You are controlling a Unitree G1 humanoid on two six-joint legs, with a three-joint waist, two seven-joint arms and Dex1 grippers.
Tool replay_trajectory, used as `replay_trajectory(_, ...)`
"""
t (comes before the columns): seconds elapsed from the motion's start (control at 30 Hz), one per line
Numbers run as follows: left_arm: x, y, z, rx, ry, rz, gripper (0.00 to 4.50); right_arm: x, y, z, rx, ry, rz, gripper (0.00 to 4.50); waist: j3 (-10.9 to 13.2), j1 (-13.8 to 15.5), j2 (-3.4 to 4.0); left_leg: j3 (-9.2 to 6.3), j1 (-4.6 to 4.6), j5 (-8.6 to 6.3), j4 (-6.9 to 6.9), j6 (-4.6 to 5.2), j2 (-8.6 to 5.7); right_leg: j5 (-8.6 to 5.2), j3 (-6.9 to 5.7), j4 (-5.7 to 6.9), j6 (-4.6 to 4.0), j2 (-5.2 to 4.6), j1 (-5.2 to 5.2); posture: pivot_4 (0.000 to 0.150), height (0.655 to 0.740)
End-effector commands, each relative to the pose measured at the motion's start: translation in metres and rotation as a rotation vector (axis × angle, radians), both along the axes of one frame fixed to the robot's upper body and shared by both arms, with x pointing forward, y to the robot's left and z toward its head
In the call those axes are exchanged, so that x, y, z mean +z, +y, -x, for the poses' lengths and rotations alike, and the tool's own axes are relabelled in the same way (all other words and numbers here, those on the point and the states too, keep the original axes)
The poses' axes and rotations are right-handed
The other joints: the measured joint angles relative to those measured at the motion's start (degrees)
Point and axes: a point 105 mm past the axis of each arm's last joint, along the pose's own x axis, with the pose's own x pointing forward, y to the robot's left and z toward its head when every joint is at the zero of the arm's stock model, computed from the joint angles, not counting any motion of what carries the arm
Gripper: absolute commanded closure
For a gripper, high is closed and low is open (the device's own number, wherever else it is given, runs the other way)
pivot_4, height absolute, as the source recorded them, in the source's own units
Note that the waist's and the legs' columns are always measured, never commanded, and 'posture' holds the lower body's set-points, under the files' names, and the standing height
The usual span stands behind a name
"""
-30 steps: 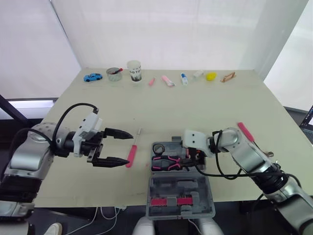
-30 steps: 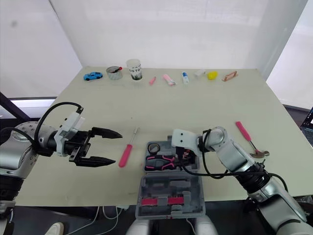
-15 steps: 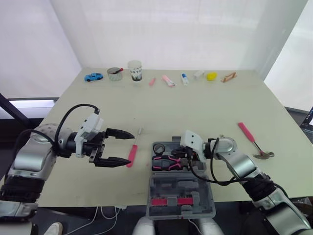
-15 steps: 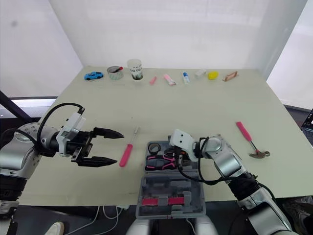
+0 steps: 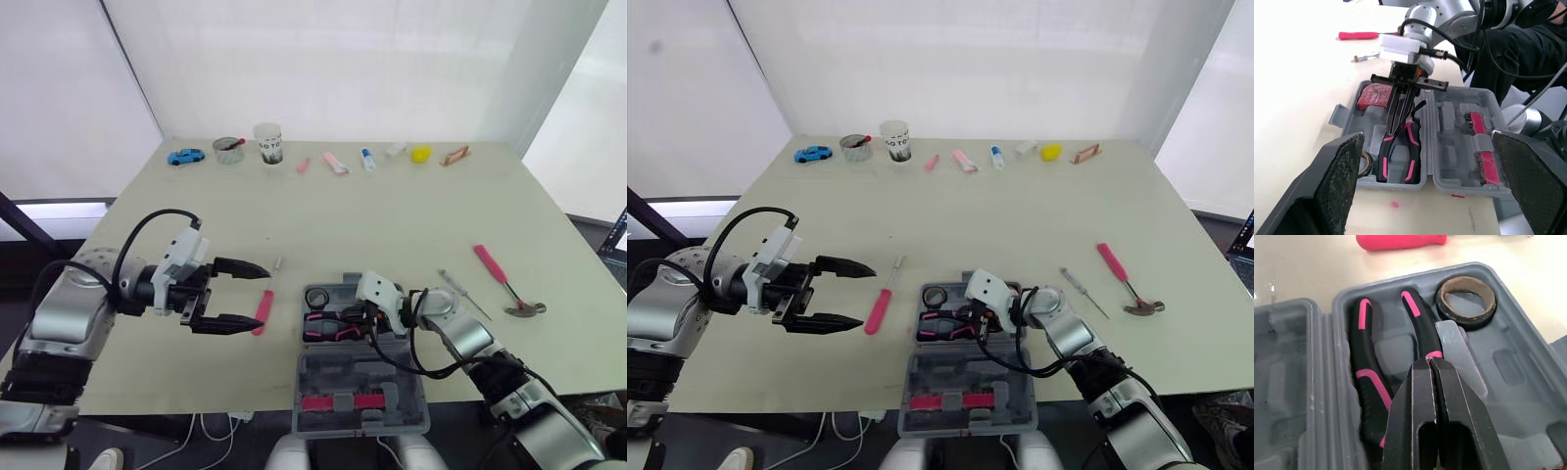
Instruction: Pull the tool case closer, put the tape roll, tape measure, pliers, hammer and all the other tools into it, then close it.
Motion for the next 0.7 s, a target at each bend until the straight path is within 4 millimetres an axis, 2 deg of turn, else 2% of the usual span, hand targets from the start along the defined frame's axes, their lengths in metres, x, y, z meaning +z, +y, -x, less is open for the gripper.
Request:
replay_trajectory(0.03,0.012,0.002,0.002,-0.022,-0.05,0.002,0.0,-0.068,-0.038,0.019,-0.075,0.187,0.25,4.47,-0.02,0.02,0.01,0.02,0.39,-0.01,-0.02,0.0,0.0,-0.06,0.01,-0.04,-0.08,-0.01,0.4,0.15,0.74)
replay_trajectory(0.07,0.012,0.002,0.002,-0.021,-0.05,0.002,0.0,-0.072,-0.042,0.021,-0.077,0.197,0.274,4.47,-0.18,0.09,0.06,0.03,0.67,-0.01,-0.07,0.0,0.0,-0.12,0.0,-0.08,-0.04,-0.02,0.65,0.15,0.74)
replay_trajectory(0.3,0.01,0.0,0.001,-0.02,-0.048,0.007,0.0,-0.091,-0.055,0.027,-0.07,0.193,0.363,4.47,-1.37,0.48,0.35,0.07,0.78,-0.01,-0.08,0.0,-0.02,-0.14,0.05,-0.17,-0.05,-0.08,0.73,0.15,0.74)
replay_trajectory(0.37,0.01,0.0,0.0,-0.015,-0.045,0.015,0.0,-0.091,-0.053,0.025,-0.076,0.177,0.353,4.47,-1.65,0.46,0.45,0.08,0.83,-0.02,-0.1,0.0,-0.03,-0.15,0.06,-0.17,-0.03,-0.08,0.77,0.15,0.74)
replay_trajectory(0.47,0.009,0.0,-0.003,0.013,-0.049,0.032,0.0,-0.069,-0.038,0.013,-0.106,0.098,0.231,4.47,-1.71,0.47,0.42,0.08,0.91,-0.01,-0.1,0.0,-0.02,-0.23,0.08,-0.17,0.09,-0.08,0.83,0.15,0.74)
replay_trajectory(0.53,0.01,0.002,-0.01,0.052,-0.076,0.041,0.0,-0.045,-0.026,0.004,-0.11,-0.006,0.123,4.47,-1.72,0.44,0.41,0.08,0.92,-0.01,-0.1,0.0,-0.02,-0.24,0.1,-0.16,0.1,-0.08,0.83,0.15,0.74)
replay_trajectory(0.57,0.011,0.002,-0.012,0.061,-0.083,0.044,0.0,-0.039,-0.024,0.002,-0.112,-0.031,0.096,4.47,-1.72,0.42,0.4,0.08,0.92,-0.01,-0.1,0.0,-0.02,-0.24,0.09,-0.16,0.11,-0.08,0.82,0.15,0.74)
replay_trajectory(0.63,0.011,0.001,-0.015,0.075,-0.085,0.061,0.0,-0.012,-0.012,-0.006,-0.172,-0.063,-0.051,4.47,-1.69,0.29,0.34,0.1,0.87,-0.01,-0.1,0.0,-0.02,-0.24,0.12,-0.17,0.11,-0.07,0.79,0.15,0.74)
replay_trajectory(0.7,0.011,0.001,-0.015,0.081,-0.084,0.072,0.0,0.006,-0.007,-0.008,-0.181,-0.094,-0.133,4.47,-1.5,0.17,0.48,0.11,0.72,-0.01,-0.1,0.0,-0.02,-0.22,0.15,-0.15,0.09,-0.06,0.68,0.15,0.74)
